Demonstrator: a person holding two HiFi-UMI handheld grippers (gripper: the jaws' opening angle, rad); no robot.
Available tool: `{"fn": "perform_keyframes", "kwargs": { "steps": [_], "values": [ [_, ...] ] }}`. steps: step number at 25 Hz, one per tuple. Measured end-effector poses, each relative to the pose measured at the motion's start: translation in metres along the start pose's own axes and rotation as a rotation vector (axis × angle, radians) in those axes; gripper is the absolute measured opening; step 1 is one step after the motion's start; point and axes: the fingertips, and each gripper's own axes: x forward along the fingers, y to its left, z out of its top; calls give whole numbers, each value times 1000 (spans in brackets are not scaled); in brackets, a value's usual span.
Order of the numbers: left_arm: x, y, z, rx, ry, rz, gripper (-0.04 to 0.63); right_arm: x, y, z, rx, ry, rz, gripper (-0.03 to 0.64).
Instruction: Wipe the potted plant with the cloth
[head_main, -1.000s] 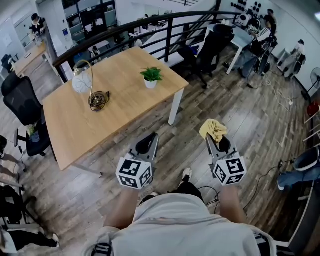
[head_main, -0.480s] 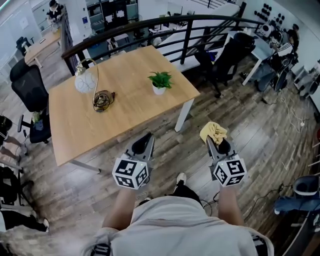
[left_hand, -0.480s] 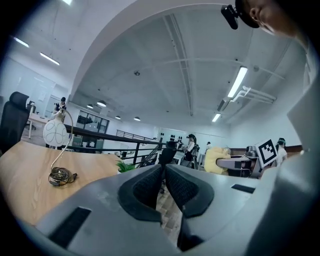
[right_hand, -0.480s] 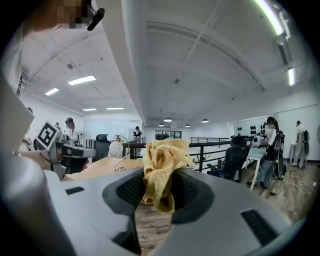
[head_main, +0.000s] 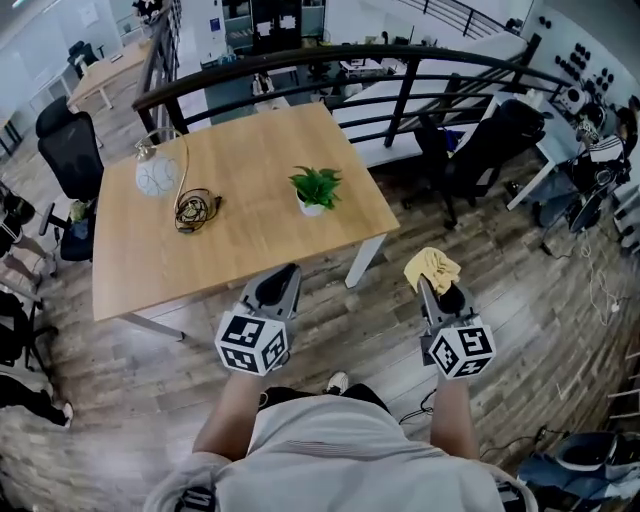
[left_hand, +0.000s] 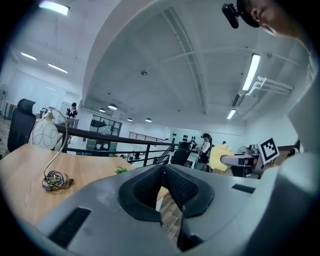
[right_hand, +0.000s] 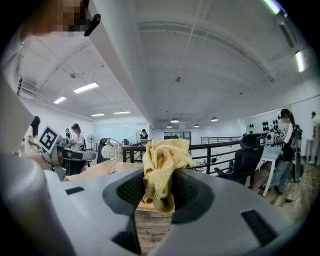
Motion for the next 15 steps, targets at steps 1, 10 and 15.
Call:
{"fn": "perform_keyframes", "kwargs": {
  "steps": [1, 10, 15],
  "values": [
    [8, 0, -3, -12, 1, 17, 34, 5, -10, -2, 1, 3, 12, 186],
    [63, -5, -25, -48, 59, 77, 34, 51, -59, -12, 31, 31, 103, 184],
    [91, 16, -18, -54, 46, 96, 34, 86, -66, -12, 17, 45, 140, 186]
  ]
}}
